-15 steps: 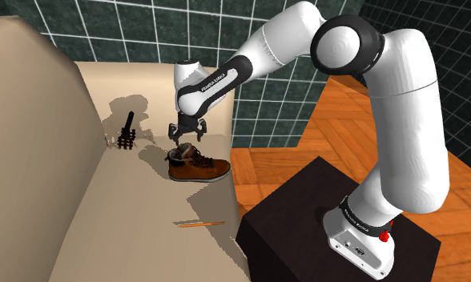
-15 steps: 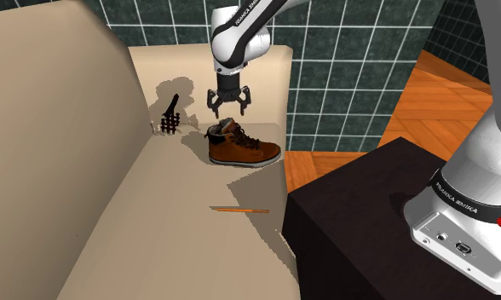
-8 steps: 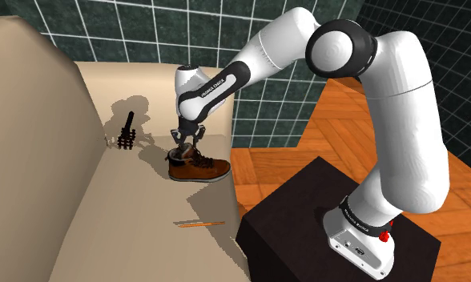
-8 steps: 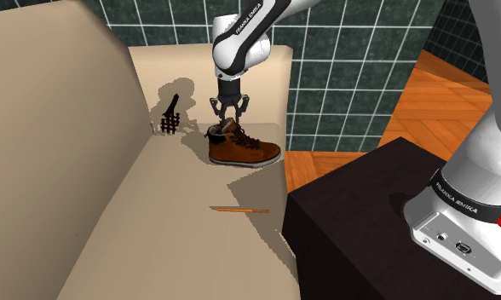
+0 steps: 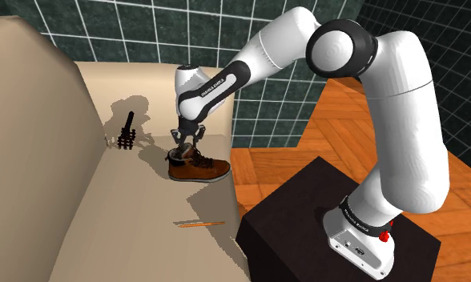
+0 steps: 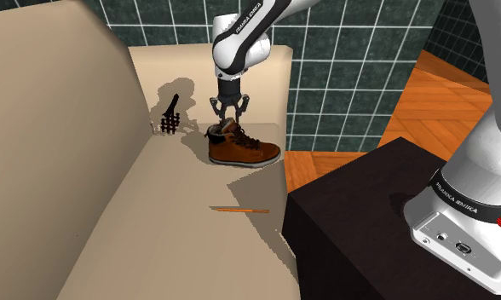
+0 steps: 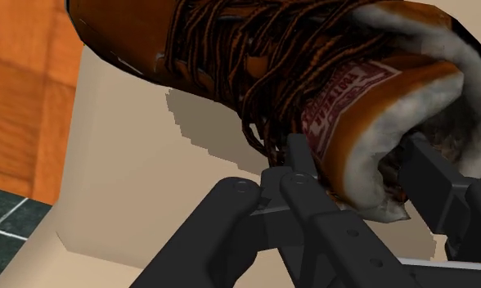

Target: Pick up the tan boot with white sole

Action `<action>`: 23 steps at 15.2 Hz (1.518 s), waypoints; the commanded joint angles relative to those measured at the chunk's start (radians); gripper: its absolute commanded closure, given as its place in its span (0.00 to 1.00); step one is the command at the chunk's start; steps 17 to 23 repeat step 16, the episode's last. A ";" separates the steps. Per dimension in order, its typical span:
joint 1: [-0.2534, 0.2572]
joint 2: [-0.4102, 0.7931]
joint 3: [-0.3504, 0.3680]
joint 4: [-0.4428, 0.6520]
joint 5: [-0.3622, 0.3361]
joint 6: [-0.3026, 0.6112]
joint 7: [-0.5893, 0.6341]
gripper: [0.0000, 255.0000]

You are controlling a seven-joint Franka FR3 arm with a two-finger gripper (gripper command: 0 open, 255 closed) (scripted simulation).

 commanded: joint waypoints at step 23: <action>-0.016 -0.135 0.023 -0.004 0.027 -0.130 -0.010 1.00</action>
